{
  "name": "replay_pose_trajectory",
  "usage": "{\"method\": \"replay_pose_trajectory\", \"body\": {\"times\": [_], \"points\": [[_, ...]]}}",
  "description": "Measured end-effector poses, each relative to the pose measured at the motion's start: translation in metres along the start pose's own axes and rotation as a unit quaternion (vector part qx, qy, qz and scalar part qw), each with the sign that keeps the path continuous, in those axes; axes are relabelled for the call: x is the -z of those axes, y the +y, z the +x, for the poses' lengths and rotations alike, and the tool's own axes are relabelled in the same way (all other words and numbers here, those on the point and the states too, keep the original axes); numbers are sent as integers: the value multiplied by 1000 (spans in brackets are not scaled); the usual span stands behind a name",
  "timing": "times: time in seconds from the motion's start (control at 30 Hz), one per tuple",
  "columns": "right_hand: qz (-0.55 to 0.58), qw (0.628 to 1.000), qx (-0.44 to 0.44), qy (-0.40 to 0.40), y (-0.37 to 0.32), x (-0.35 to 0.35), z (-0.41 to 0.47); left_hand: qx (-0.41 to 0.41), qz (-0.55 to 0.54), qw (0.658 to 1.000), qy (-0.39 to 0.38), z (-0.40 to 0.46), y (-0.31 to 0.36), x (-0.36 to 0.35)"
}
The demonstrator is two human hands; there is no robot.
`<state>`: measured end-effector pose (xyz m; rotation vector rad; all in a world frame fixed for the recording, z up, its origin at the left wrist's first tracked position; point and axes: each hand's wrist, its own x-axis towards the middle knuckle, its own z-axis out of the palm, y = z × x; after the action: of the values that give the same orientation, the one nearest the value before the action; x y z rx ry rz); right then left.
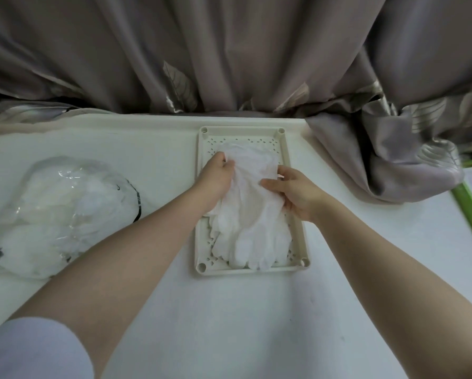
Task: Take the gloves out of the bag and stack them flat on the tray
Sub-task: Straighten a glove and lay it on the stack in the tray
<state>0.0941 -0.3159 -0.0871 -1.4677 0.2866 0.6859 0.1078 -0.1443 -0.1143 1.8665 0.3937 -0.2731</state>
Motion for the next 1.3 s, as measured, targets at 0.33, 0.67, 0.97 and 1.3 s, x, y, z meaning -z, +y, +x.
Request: {"method": "replay_pose_trajectory", "body": {"times": [0.33, 0.67, 0.97, 1.3], "points": [[-343, 927, 66, 138, 2, -5, -4, -44, 116, 991, -43, -6, 13, 7], [-402, 902, 89, 127, 11, -21, -4, -28, -17, 990, -140, -34, -4, 25], [-60, 989, -43, 130, 11, -10, -21, 14, -78, 981, -176, -52, -8, 31], [148, 983, 18, -103, 8, -8, -46, 81, -245, 958, -122, -50, 7, 31]]}}
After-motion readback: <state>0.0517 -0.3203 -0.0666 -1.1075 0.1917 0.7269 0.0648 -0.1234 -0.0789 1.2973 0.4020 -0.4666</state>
